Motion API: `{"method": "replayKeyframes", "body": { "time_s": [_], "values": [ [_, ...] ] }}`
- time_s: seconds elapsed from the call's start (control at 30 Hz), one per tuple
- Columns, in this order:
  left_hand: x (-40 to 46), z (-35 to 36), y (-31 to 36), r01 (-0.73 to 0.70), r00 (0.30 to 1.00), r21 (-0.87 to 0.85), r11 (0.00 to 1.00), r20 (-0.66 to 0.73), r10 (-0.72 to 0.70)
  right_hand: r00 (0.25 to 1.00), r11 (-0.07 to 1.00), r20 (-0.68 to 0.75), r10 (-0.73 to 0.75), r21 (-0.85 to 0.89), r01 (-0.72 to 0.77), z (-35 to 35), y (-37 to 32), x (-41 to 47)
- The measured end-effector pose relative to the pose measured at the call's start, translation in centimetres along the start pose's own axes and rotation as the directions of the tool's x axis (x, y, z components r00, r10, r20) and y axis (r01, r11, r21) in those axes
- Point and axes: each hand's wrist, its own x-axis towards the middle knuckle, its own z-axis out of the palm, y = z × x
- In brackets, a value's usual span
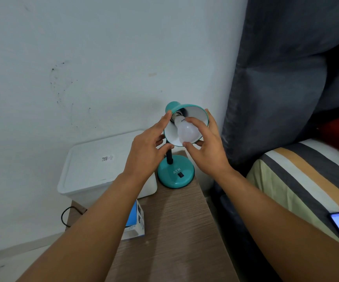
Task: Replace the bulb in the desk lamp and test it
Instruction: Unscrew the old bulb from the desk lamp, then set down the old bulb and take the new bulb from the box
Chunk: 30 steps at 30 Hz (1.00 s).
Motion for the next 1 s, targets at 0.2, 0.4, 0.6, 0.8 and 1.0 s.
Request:
{"method": "replayKeyframes", "body": {
  "time_s": [0.2,0.4,0.6,0.8,1.0],
  "values": [
    [-0.2,-0.1,0.2,0.022,1.000,0.028,0.999,0.012,-0.022,1.000,0.999,-0.001,0.011,-0.035,-0.011,-0.6,-0.3,-0.1],
    [-0.7,-0.8,0.8,0.006,0.999,0.107,0.994,0.047,-0.011,0.999,0.997,-0.045,0.024,-0.069,-0.027,-1.9,-1.3,-1.3],
    [-3.2,-1.8,2.5,0.074,0.997,0.115,0.991,0.002,-0.075,0.995,0.999,-0.098,0.024,-0.029,-0.027,-3.7,-2.9,-4.1],
    [-7.8,-1.3,3.2,0.110,0.994,0.131,0.985,0.013,-0.113,0.989,0.991,-0.061,0.136,0.022,-0.135,-4.6,-3.6,-8.8],
    [-13.0,1.3,1.9,0.165,0.982,0.140,0.976,0.071,-0.177,0.974,0.975,0.026,0.224,0.014,-0.224,-3.8,-2.9,-13.6]
  ]
}}
